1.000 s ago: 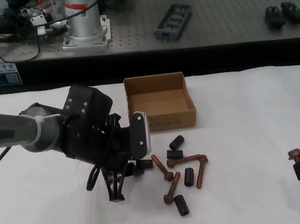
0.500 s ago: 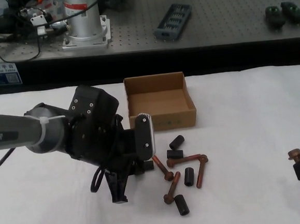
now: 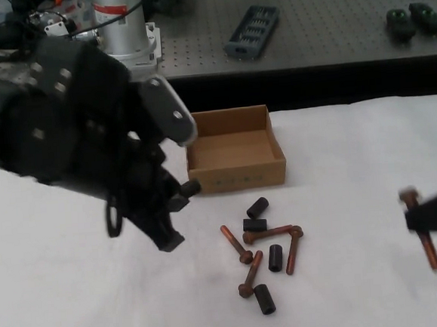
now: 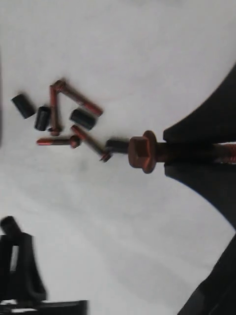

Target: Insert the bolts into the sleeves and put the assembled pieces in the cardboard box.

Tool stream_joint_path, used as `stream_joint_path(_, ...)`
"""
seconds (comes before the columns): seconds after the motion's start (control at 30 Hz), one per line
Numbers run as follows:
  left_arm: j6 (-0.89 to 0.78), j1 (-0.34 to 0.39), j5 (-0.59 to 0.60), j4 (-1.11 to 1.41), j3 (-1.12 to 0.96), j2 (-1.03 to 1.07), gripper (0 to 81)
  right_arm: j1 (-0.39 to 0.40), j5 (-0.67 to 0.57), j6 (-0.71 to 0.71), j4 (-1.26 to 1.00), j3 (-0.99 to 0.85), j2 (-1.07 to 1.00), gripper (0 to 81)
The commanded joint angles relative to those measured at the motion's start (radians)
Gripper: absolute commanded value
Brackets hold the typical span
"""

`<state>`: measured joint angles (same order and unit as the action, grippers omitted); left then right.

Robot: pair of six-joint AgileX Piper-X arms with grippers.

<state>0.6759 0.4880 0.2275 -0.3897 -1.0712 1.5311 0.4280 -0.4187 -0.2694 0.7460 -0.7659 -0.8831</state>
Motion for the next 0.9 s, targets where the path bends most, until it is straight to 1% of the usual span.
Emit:
stream_joint_path(0.0, -0.175, -0.008, 0.107, -0.169, 0.028, -0.145, 0.6, 0.005, -0.047, -0.109, -0.113, -0.005, -0.004, 2.8)
stream_joint_path(0.07, -0.24, -0.01, 0.157, -0.167, 0.075, -0.209, 0.6, 0.005, -0.078, -0.194, -0.211, -0.005, -0.023, 2.8)
stream_joint_path(0.17, -0.316, -0.01, 0.183, -0.131, 0.163, -0.301, 0.6, 0.005, -0.156, -0.28, -0.329, -0.005, -0.07, 2.8)
stream_joint_path(0.23, -0.399, -0.01, 0.218, -0.08, 0.218, -0.365, 0.6, 0.005, -0.194, -0.341, -0.412, -0.005, -0.111, 2.8)
stream_joint_path(0.37, -0.573, -0.01, 0.323, 0.068, 0.321, -0.472, 0.6, 0.01, -0.276, -0.474, -0.583, -0.005, -0.196, 2.8)
stream_joint_path(0.4, -0.619, -0.01, 0.336, 0.113, 0.346, -0.494, 0.6, 0.016, -0.281, -0.504, -0.622, -0.005, -0.212, 2.8)
stream_joint_path(0.5, -0.743, -0.01, 0.37, 0.24, 0.412, -0.537, 0.6, 0.057, -0.289, -0.57, -0.721, -0.005, -0.264, 2.8)
stream_joint_path(0.6, -0.822, -0.01, 0.423, 0.335, 0.457, -0.562, 0.6, 0.114, -0.295, -0.629, -0.807, -0.005, -0.313, 2.8)
stream_joint_path(0.73, -0.896, -0.01, 0.481, 0.433, 0.487, -0.568, 0.6, 0.185, -0.295, -0.696, -0.927, -0.005, -0.355, 2.8)
stream_joint_path(0.87, -0.92, -0.01, 0.526, 0.495, 0.487, -0.568, 0.6, 0.227, -0.295, -0.725, -0.98, -0.005, -0.366, 2.8)
